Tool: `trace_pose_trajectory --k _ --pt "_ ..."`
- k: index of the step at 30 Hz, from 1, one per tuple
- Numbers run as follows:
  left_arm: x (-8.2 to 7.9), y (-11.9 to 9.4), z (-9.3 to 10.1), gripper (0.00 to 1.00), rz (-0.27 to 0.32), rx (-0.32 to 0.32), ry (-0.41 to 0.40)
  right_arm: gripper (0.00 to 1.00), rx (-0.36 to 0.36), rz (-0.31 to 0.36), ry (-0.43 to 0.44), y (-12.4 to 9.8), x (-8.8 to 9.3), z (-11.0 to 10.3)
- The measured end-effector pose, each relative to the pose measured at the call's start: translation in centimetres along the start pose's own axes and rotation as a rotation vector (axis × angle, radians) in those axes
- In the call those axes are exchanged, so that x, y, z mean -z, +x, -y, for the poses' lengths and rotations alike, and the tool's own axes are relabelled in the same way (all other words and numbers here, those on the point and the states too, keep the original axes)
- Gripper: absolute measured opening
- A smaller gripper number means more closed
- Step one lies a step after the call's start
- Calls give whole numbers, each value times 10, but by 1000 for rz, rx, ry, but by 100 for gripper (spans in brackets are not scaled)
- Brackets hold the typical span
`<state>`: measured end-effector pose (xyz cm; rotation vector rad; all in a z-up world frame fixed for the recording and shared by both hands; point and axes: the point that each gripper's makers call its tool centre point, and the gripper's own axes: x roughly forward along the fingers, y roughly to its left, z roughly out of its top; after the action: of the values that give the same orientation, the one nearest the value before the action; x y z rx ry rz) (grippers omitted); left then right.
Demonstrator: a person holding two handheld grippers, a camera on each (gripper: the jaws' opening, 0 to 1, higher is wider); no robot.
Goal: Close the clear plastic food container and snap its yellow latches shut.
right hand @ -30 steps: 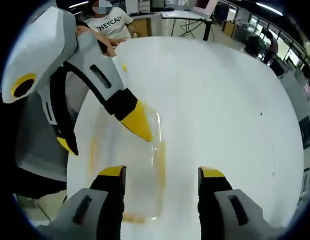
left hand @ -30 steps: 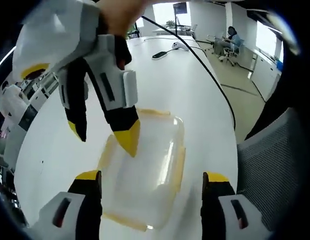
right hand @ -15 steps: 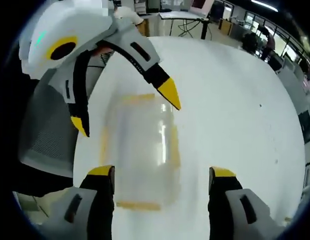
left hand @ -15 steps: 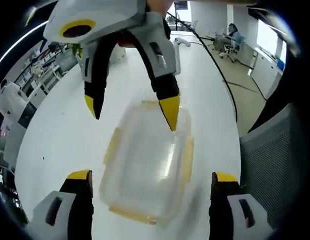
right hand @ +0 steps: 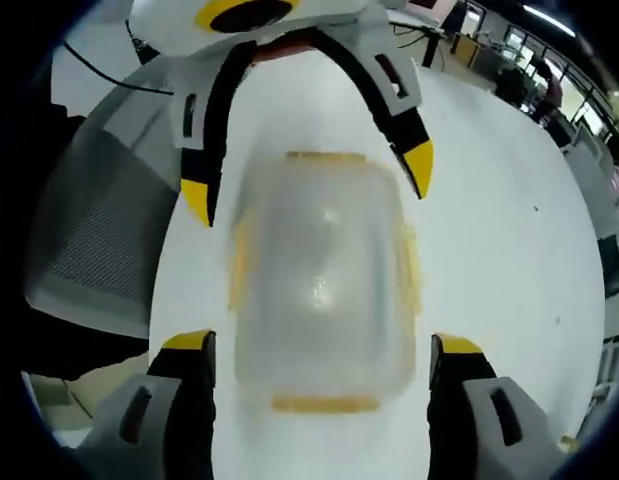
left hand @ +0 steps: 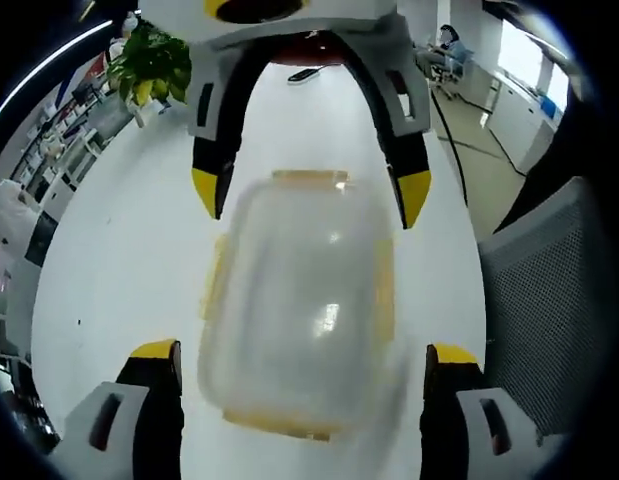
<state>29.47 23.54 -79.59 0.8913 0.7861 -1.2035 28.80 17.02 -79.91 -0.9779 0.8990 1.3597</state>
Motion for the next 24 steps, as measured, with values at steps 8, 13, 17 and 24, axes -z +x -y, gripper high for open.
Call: trace_pose_trajectory --k 8,13,17,24 --pt "4 4 0 89 -41 16 40 78 33 -24 -15 -2 3 -1" --pt "4 9 4 84 -58 20 55 75 47 -34 -12 0 8 0" --pt "4 7 0 75 -69 5 43 73 35 -43 -32 0 9 0" --pt "4 9 1 74 -68 9 46 72 29 -56 -37 2 10 0"
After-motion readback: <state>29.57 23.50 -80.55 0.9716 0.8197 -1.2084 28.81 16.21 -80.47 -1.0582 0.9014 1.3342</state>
